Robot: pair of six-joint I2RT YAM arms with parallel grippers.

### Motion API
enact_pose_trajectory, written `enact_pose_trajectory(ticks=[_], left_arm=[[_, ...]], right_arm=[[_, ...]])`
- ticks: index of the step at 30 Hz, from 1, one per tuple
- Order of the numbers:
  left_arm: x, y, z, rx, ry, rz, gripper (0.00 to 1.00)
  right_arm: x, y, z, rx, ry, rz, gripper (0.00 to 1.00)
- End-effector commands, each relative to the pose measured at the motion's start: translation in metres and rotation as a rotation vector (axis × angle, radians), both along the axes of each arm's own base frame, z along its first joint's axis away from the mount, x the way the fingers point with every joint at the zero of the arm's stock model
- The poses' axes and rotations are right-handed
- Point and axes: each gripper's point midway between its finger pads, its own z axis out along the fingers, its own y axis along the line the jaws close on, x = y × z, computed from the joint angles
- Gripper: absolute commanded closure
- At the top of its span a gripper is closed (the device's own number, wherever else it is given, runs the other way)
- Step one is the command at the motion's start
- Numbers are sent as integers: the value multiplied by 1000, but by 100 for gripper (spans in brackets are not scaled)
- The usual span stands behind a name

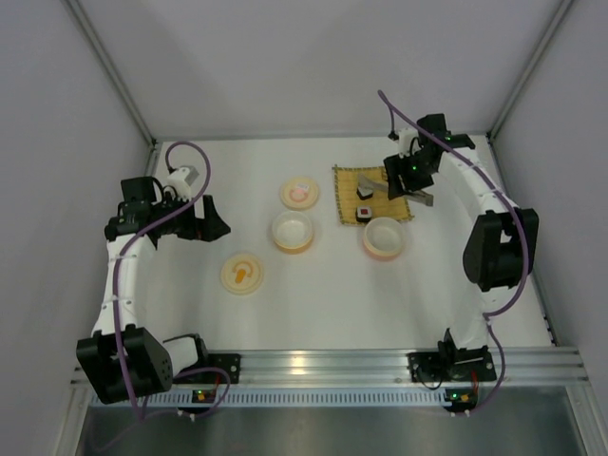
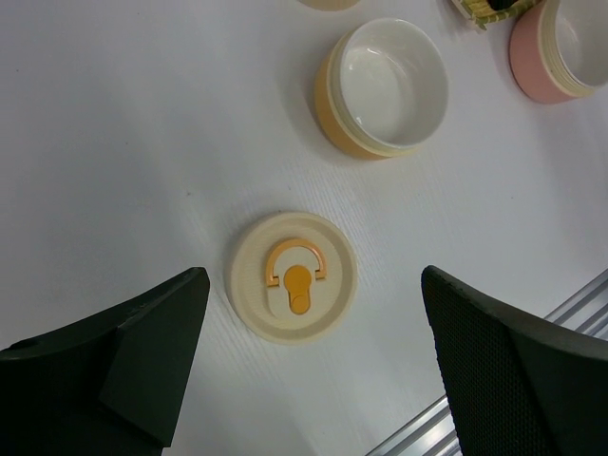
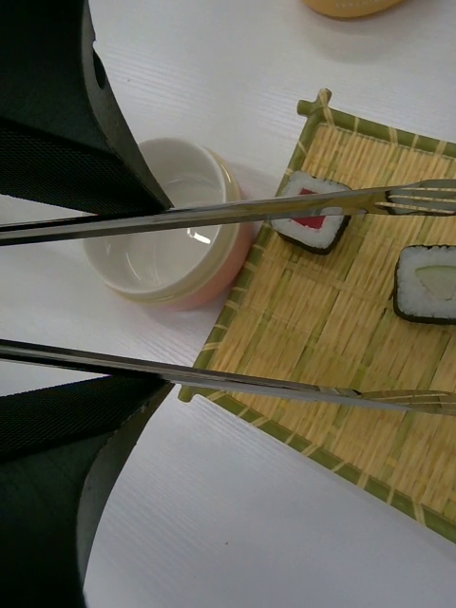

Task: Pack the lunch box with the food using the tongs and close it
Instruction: Pick up the fake food from the plate.

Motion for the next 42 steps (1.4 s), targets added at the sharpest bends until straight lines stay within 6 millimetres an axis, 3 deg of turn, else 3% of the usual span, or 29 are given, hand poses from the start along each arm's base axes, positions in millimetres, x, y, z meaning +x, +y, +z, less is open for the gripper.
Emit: enact_pose_trajectory(ticks=[1,14,20,42], left_arm=[[7,3,7,9,-56,20,2],[3,-1,5,-12,-48,12,2],[0,-1,-9,-16,-15,16,2],[-3,-1,-10,-7,-32,17,2]], right_arm=[[21,11,16,0,-91,15,38],[23,17,-3,-34,-62,36,39],[23,22,-10,-49,-63,47,41],[22,27,-25,-104,-44,80,53]])
